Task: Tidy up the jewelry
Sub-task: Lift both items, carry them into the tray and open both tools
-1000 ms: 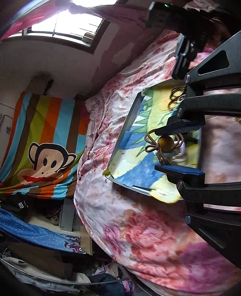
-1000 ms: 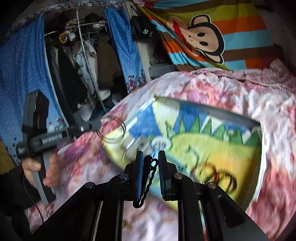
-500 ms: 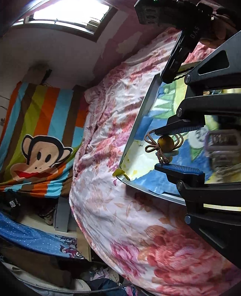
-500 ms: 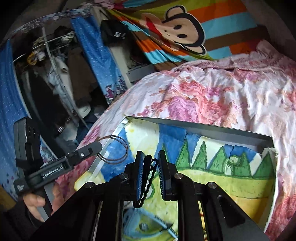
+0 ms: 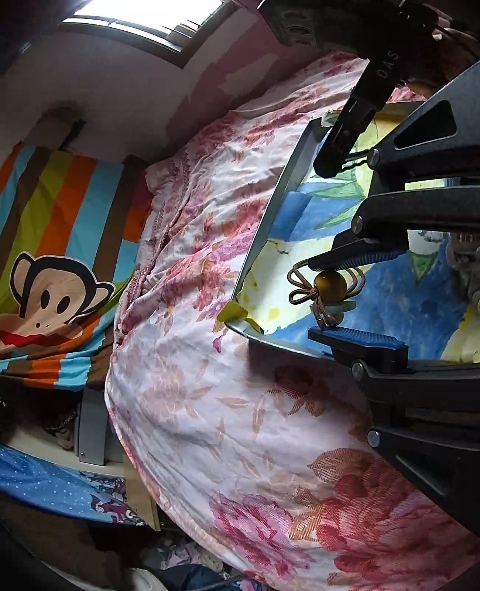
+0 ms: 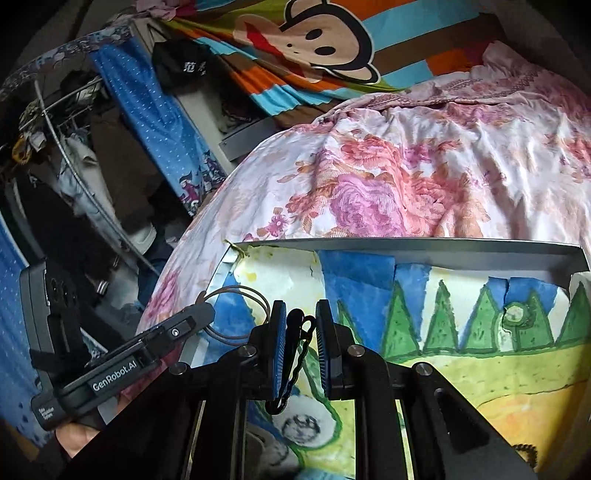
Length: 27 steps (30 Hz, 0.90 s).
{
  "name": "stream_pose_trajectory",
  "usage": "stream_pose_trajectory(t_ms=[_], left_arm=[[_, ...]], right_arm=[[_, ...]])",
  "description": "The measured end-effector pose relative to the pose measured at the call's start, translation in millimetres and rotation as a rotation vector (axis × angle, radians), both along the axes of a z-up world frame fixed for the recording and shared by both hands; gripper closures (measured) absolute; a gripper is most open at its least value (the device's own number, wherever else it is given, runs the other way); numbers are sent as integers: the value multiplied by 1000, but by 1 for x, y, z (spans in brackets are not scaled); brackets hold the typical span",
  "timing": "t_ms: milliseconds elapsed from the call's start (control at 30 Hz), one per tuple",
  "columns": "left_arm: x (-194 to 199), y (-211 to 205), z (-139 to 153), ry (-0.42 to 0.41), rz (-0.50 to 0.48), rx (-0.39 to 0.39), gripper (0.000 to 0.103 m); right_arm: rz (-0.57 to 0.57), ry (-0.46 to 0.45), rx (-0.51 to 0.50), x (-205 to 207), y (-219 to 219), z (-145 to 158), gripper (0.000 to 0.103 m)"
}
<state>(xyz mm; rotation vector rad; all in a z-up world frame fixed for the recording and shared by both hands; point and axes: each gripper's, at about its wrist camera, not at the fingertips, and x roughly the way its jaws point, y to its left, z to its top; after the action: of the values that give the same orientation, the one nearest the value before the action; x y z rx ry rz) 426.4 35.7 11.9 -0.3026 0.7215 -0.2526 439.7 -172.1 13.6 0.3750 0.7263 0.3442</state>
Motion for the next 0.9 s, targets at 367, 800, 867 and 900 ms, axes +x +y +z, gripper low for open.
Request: stream_pose_trajectory(t_ms=[367, 800, 867, 900], left_arm=[[8, 12, -4, 8, -25, -19, 74], [12, 24, -9, 13, -57, -101, 74], [11, 28, -10, 11, -53, -137, 74], [11, 29, -11, 10, -53, -148, 74]], right_arm=[[-77, 46, 16, 6, 12, -15, 89], [-158, 71, 108, 2, 11, -23, 69], [-146, 71, 122, 0, 14, -24, 69], [-141, 70, 129, -1, 15, -25, 69]])
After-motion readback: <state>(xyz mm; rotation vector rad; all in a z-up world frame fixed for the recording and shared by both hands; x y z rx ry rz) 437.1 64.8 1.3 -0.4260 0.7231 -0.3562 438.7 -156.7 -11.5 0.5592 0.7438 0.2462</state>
